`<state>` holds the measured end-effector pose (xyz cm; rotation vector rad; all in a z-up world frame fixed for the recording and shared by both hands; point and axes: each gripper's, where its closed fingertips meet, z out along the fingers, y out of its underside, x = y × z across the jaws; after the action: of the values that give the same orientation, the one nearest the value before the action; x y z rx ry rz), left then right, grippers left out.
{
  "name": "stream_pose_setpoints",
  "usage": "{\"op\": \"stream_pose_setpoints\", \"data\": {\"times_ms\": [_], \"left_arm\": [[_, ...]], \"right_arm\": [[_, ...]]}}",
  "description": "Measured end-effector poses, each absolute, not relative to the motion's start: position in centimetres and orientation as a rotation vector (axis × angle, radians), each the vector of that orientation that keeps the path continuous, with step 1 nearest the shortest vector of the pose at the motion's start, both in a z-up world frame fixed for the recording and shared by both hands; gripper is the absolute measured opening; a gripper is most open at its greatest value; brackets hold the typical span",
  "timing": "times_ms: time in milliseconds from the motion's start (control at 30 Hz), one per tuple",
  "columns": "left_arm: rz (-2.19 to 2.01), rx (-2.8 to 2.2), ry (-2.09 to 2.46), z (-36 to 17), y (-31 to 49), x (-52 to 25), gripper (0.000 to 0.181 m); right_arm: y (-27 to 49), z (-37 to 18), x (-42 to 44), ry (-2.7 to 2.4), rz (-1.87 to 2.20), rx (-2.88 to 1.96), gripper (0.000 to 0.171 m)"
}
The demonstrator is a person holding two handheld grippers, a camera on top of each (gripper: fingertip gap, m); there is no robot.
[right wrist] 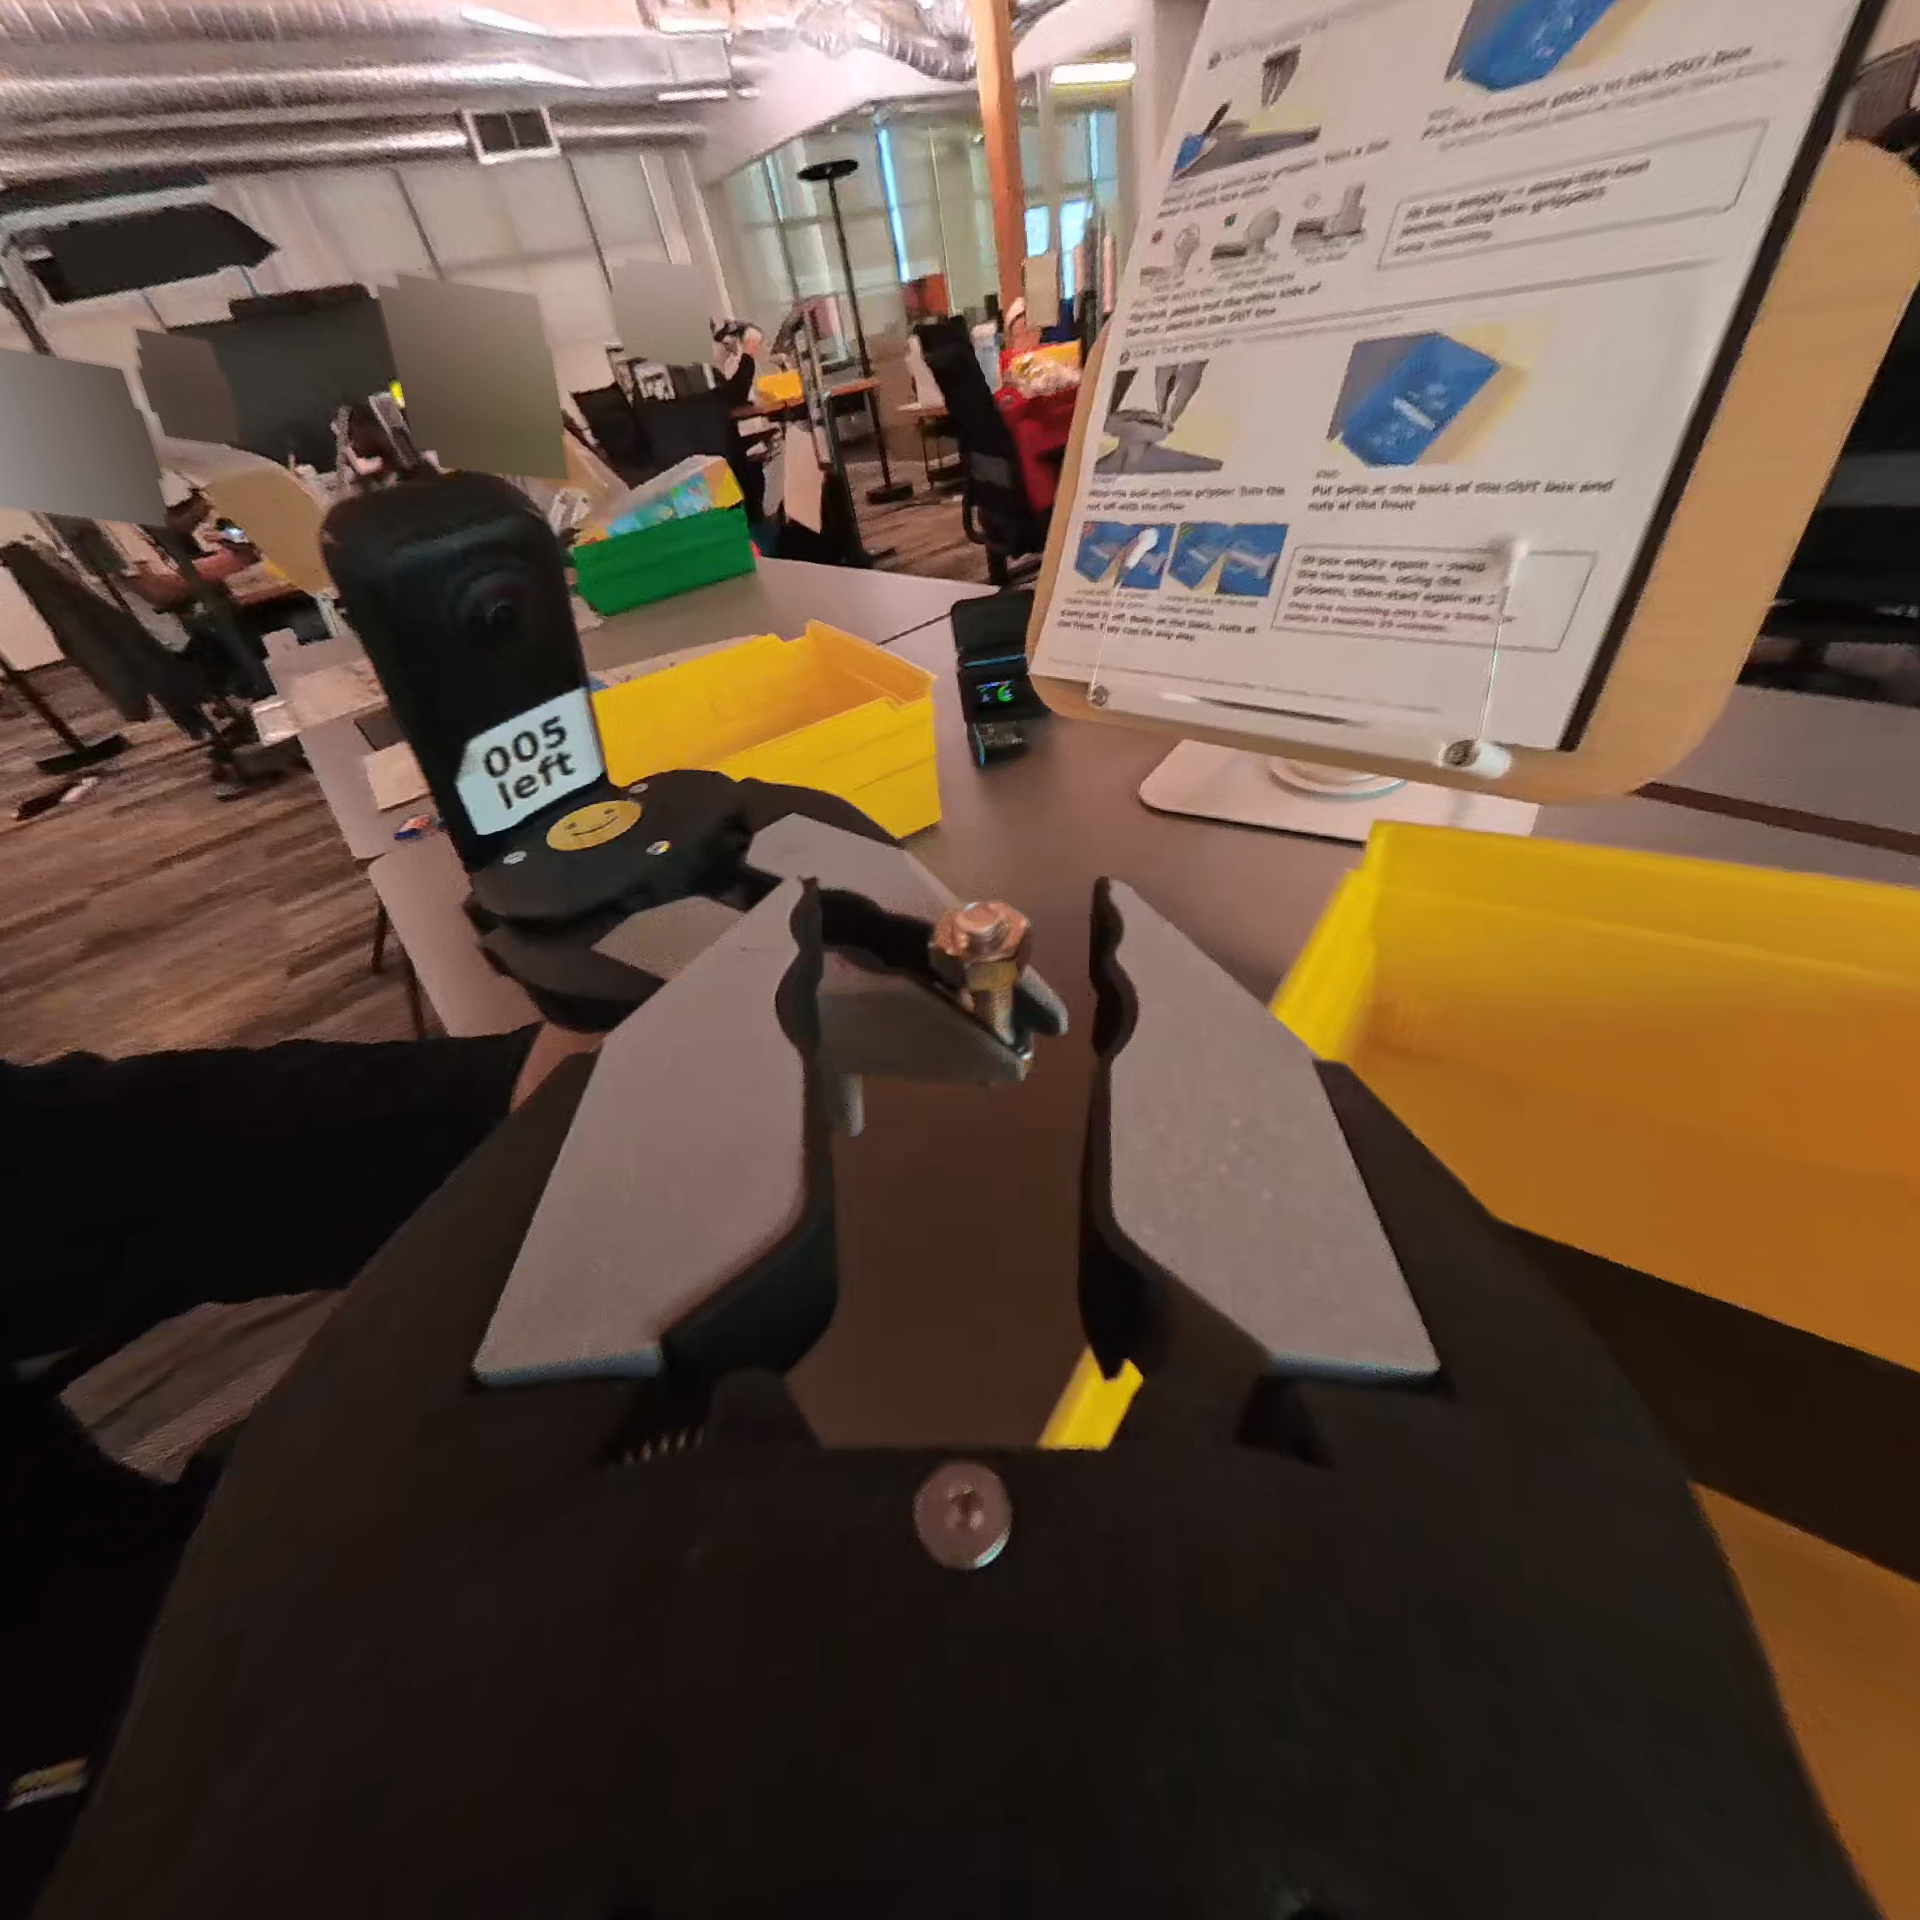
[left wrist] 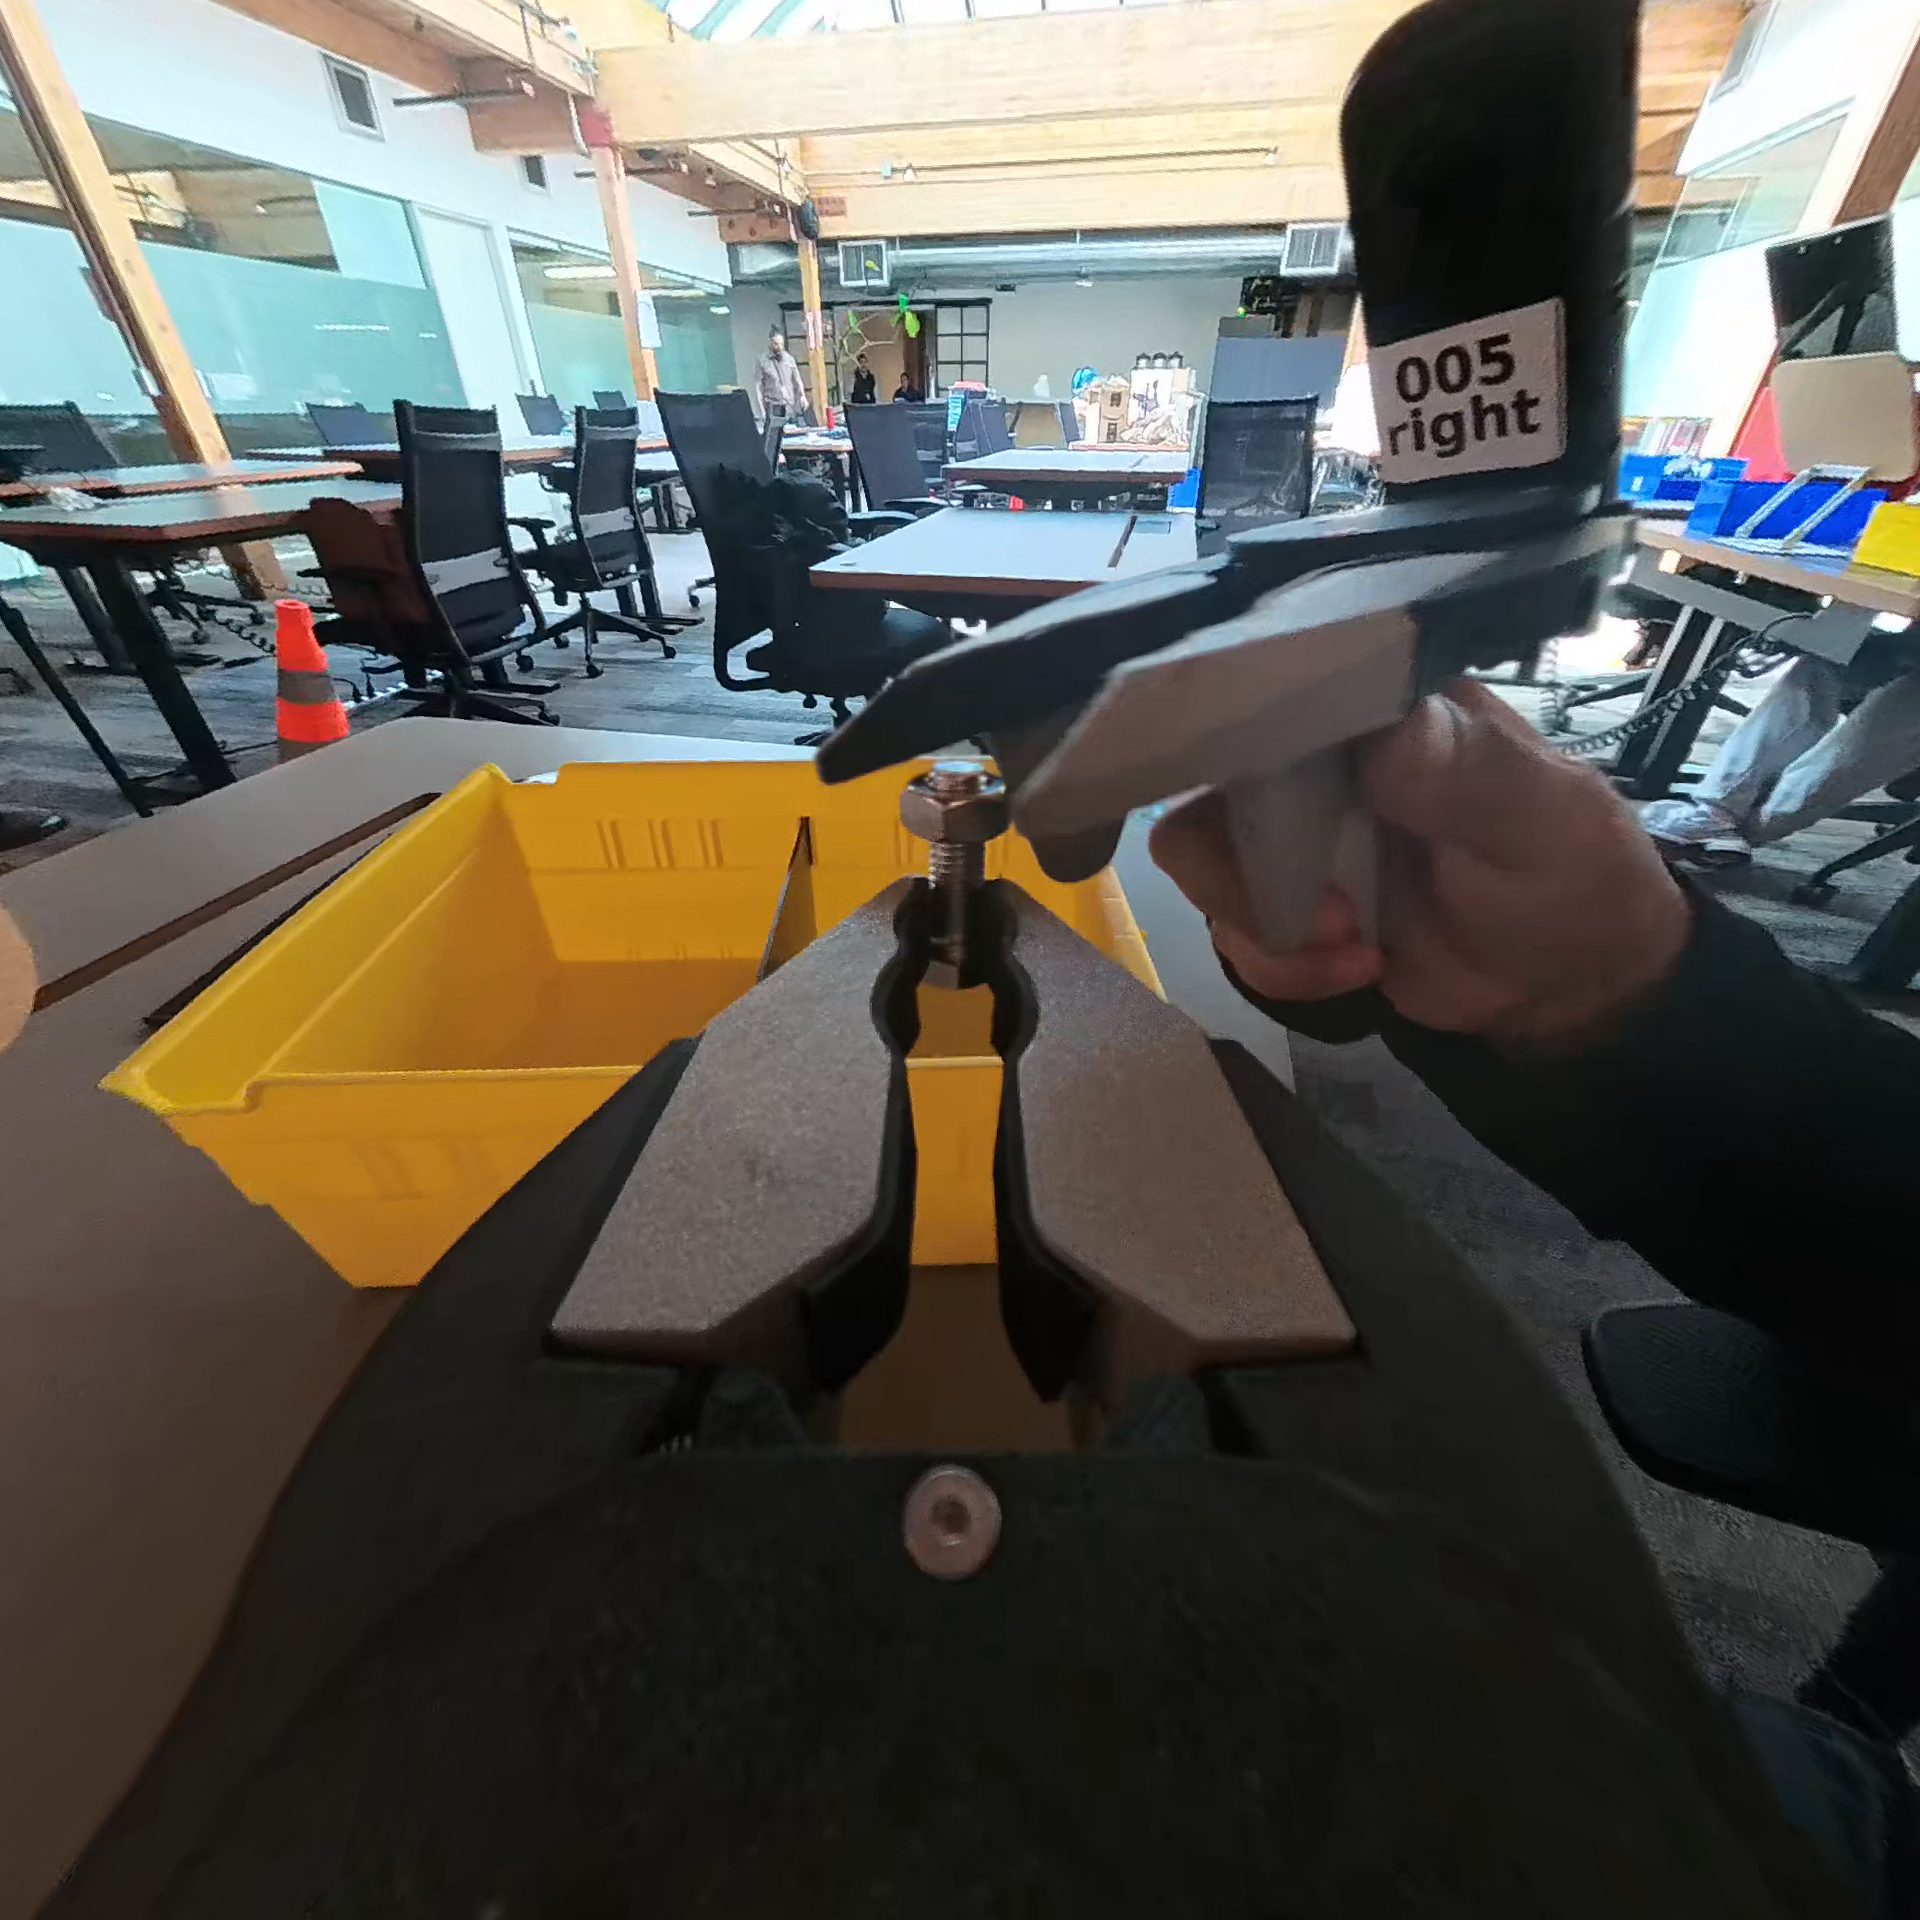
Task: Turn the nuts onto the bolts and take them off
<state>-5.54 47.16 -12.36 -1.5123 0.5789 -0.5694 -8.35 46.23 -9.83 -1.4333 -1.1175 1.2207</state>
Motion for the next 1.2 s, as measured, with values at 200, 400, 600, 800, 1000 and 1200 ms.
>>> {"op": "stream_pose_setpoints", "data": {"times_ms": [200, 400, 600, 800, 1000, 1200], "left_arm": [[-0.591, -1.503, 0.559, -12.6, 47.8, -6.6, 0.006], [-0.571, -1.484, 0.617, -13.2, 48.0, -5.0, 0.007], [-0.583, -1.505, 0.546, -13.5, 49.2, -6.1, 0.006], [-0.526, -1.505, 0.565, -13.6, 49.6, -5.2, 0.006], [-0.507, -1.526, 0.574, -14.2, 50.1, -5.1, 0.006], [-0.533, -1.520, 0.544, -13.9, 50.1, -4.8, 0.006]], "right_arm": [[50.6, -11.6, -5.0, -0.988, 1.016, -1.569, 0.038], [46.9, -10.0, -7.5, -1.101, 1.157, -1.464, 0.049], [50.8, -11.7, -4.7, -0.989, 0.915, -1.603, 0.045], [49.2, -11.8, -7.0, -1.053, 0.967, -1.565, 0.042], [50.2, -11.9, -4.5, -1.000, 0.939, -1.593, 0.043], [49.7, -11.9, -5.7, -1.025, 0.974, -1.597, 0.047]]}}
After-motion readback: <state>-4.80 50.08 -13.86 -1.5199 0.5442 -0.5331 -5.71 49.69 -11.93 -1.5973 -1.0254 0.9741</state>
